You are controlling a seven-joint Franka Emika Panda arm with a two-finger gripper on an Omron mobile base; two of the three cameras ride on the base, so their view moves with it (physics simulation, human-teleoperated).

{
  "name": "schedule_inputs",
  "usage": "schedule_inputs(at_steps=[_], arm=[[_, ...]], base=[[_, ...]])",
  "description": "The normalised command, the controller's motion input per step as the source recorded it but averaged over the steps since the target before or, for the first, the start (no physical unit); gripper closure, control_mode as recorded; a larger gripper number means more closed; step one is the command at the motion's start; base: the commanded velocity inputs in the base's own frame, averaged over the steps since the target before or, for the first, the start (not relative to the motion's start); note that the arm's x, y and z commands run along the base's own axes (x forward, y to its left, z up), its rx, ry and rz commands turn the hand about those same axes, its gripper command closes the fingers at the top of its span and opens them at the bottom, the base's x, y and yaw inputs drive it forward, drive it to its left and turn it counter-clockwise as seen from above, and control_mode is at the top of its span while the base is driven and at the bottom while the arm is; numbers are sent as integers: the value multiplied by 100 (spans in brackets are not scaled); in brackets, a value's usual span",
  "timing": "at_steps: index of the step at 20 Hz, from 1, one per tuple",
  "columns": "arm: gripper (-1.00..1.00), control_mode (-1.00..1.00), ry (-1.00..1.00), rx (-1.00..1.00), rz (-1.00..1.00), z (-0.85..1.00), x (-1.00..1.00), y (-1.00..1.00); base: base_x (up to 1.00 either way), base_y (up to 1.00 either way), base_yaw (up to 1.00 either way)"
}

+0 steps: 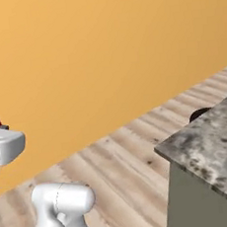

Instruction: Open the fridge, grab two sodas, and place both sodas inside the bowl with ice on the dining counter.

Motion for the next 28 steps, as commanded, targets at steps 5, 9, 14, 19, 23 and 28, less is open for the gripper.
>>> schedule_inputs(at_steps=[5, 9, 14, 19, 23, 28], arm=[[100, 100, 0, 0, 0, 0, 0, 0], [100, 100, 0, 0, 0, 0, 0, 0], [100, 100, 0, 0, 0, 0, 0, 0], [100, 100, 0, 0, 0, 0, 0, 0], [100, 100, 0, 0, 0, 0, 0, 0], [100, 100, 0, 0, 0, 0, 0, 0]], base=[[87, 61, -50], [99, 67, -45], [100, 68, -44], [100, 68, -44], [100, 63, -42], [100, 41, -39]])
